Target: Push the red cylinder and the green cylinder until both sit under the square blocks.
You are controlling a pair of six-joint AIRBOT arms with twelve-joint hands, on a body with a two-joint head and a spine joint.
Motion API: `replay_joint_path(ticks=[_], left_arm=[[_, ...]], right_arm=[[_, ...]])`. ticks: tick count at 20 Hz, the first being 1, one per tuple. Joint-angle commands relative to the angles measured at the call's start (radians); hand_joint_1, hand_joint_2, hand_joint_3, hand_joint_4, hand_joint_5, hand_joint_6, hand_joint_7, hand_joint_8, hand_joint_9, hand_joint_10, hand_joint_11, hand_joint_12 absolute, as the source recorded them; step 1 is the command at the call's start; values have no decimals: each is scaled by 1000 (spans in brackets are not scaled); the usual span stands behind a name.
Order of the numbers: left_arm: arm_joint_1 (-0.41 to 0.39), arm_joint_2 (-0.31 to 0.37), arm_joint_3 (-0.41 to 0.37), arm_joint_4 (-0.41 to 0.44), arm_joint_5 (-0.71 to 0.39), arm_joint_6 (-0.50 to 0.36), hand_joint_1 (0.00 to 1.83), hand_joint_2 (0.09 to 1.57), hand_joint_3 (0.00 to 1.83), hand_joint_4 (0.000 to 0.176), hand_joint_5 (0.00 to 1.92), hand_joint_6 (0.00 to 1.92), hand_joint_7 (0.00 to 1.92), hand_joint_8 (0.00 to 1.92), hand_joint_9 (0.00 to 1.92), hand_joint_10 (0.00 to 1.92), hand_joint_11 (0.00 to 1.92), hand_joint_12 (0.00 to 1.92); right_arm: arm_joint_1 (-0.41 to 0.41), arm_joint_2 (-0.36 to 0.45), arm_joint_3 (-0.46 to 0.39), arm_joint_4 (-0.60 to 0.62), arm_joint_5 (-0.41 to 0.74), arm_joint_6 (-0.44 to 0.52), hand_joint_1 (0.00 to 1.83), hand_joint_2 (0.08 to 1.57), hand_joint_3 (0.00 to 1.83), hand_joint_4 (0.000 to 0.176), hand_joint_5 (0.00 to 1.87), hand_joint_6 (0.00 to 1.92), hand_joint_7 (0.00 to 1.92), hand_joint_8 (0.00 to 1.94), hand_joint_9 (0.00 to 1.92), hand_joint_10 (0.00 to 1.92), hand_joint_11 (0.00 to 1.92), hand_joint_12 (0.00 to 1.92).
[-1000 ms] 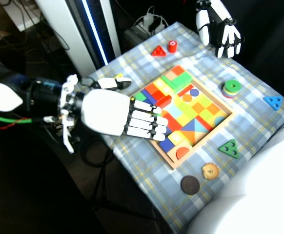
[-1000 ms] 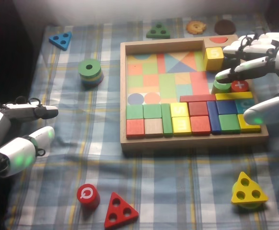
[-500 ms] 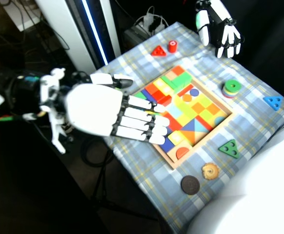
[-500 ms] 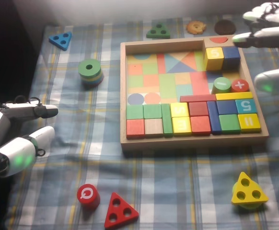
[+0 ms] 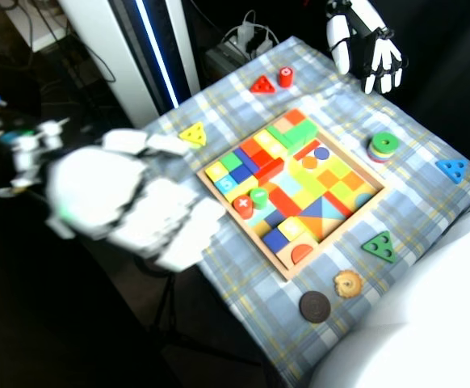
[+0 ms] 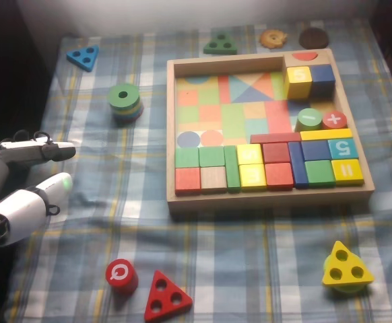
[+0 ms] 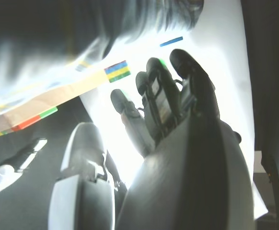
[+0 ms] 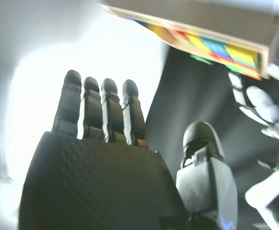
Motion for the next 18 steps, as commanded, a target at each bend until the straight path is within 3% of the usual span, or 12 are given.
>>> replay_joint_path(ticks=[1, 4, 7, 9, 11, 14, 15, 16, 17, 18], left_arm=[[-8, 6, -7, 34, -129, -5, 657, 1300, 0, 64, 756, 2, 492, 2, 442, 2, 0, 611], [-3, 17, -26, 35, -161, -5, 689, 1312, 1, 64, 795, 9, 512, 4, 459, 6, 0, 666], [-3, 12, -29, 36, -191, -6, 730, 1342, 3, 35, 840, 9, 579, 9, 538, 23, 0, 858], [-3, -3, -31, 29, -221, -26, 729, 1329, 0, 45, 803, 2, 570, 2, 515, 7, 0, 822], [1, -11, -38, 29, -261, -32, 672, 1338, 2, 58, 762, 3, 533, 2, 463, 5, 0, 633], [10, -9, -43, 25, -283, -33, 661, 1340, 2, 67, 748, 2, 523, 2, 461, 3, 0, 650], [21, -8, -45, 22, -291, -33, 614, 1369, 12, 61, 731, 2, 506, 2, 453, 1, 0, 666], [34, -6, -49, 10, -299, -33, 652, 1364, 4, 30, 751, 6, 519, 4, 469, 5, 0, 710], [47, -4, -53, 3, -303, -33, 657, 1358, 1, 32, 759, 5, 524, 3, 469, 3, 0, 703], [53, -4, -55, 1, -305, -33, 629, 1366, 4, 43, 727, 3, 521, 1, 458, 2, 0, 662]], right_arm=[[4, 3, -12, -4, 211, -13, 0, 1185, 0, 0, 287, 7, 154, 5, 5, 0, 0, 0], [-9, -2, -43, 26, 250, -39, 0, 1137, 0, 0, 292, 5, 170, 8, 7, 1, 0, 0], [-49, -33, -84, 110, 364, -94, 0, 1136, 0, 0, 308, 8, 200, 13, 62, 19, 0, 0], [-54, -41, -123, 150, 412, -159, 0, 1161, 5, 0, 350, 5, 255, 9, 131, 16, 65, 34], [-73, -41, -154, 187, 466, -195, 0, 1164, 5, 0, 357, 6, 266, 9, 136, 13, 49, 28], [-79, -52, -172, 243, 479, -199, 0, 1138, 0, 0, 356, 4, 256, 3, 108, 0, 3, 2], [-78, -63, -165, 246, 479, -201, 0, 1152, 0, 0, 361, 6, 251, 0, 94, 0, 0, 0], [-69, -86, -153, 244, 479, -201, 0, 1160, 3, 0, 372, 8, 267, 6, 109, 7, 20, 9], [-68, -97, -148, 244, 479, -201, 0, 1149, 0, 6, 374, 8, 268, 5, 104, 4, 6, 2], [-65, -105, -146, 244, 479, -201, 0, 1127, 0, 32, 374, 6, 263, 3, 108, 5, 21, 9]])
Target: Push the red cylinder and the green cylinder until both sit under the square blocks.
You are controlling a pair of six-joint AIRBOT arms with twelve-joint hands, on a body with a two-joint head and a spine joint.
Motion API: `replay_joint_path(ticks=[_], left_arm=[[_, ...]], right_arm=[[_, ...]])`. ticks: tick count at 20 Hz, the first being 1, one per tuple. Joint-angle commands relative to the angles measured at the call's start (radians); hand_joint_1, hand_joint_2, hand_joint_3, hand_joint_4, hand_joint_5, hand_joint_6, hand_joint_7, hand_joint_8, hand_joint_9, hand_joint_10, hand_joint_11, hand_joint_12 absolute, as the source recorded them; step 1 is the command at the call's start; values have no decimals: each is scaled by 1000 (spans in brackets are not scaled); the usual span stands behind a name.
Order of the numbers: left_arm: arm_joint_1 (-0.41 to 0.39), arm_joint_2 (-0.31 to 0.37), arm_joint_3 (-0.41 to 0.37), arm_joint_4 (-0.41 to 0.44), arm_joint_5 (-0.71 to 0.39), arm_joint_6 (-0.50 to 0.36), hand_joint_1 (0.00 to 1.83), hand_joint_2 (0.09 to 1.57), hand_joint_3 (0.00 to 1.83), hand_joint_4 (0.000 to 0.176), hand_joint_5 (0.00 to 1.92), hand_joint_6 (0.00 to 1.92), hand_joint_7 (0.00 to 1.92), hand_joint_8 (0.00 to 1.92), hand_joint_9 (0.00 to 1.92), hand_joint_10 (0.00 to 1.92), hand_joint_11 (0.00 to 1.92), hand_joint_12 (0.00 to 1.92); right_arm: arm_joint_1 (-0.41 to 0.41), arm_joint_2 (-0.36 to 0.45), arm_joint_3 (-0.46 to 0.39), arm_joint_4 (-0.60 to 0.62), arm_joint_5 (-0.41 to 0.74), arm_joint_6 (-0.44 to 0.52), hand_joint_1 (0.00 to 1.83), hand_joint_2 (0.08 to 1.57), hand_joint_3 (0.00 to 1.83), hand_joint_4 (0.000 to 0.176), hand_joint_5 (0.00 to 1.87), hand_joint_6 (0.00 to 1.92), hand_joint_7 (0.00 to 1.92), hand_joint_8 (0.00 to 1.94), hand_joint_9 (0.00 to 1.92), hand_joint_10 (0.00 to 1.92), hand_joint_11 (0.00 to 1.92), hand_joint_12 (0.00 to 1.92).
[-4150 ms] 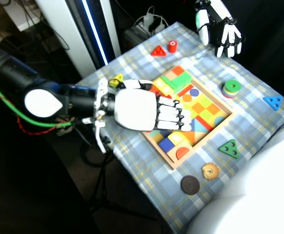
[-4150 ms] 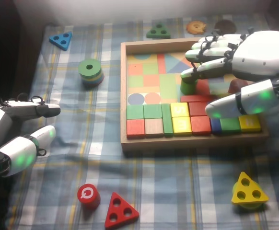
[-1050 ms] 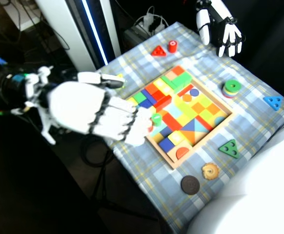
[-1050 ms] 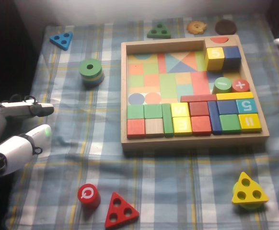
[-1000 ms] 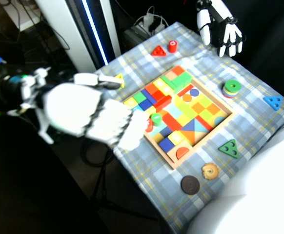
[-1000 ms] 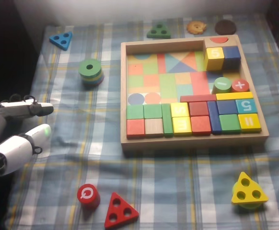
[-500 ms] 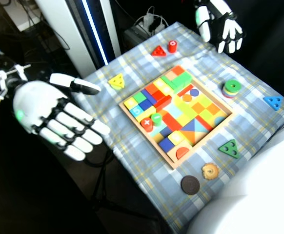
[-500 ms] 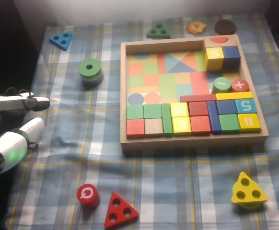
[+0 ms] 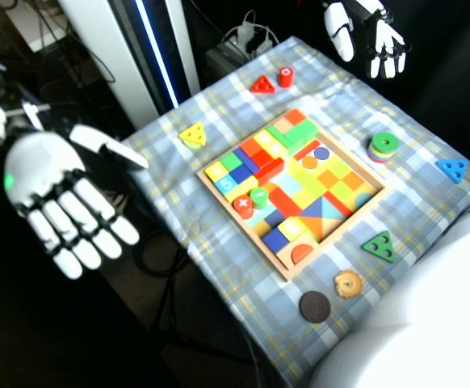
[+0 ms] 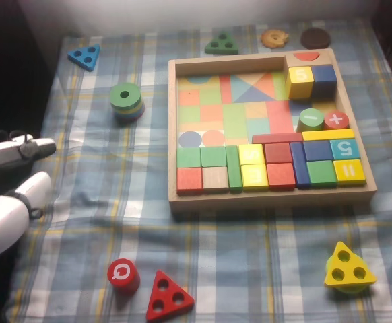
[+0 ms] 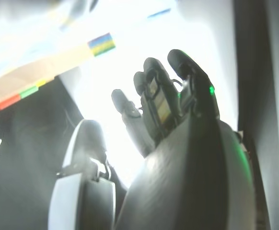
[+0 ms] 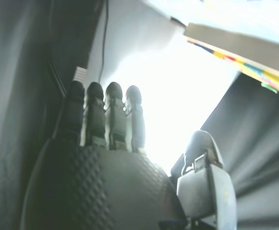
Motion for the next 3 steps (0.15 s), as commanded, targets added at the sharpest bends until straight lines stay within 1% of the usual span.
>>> replay_joint_path(ticks=[1, 2, 3], left_arm=[[-3, 6, 0, 33, -126, -9, 648, 1354, 0, 39, 751, 11, 543, 7, 476, 8, 0, 659], [-2, 2, 3, 27, -132, -13, 585, 1368, 5, 48, 739, 4, 542, 4, 472, 4, 0, 652], [-2, -12, 17, 25, -137, -22, 624, 1353, 0, 48, 767, 11, 552, 6, 477, 5, 0, 666]], right_arm=[[13, 1, 9, -18, 131, 1, 0, 1103, 0, 35, 384, 8, 274, 6, 125, 10, 46, 19], [16, -13, 18, -20, 131, 1, 0, 1116, 0, 36, 389, 10, 276, 6, 129, 11, 46, 19], [19, -28, 29, -21, 131, 2, 7, 1153, 8, 12, 389, 8, 282, 7, 141, 13, 71, 29]])
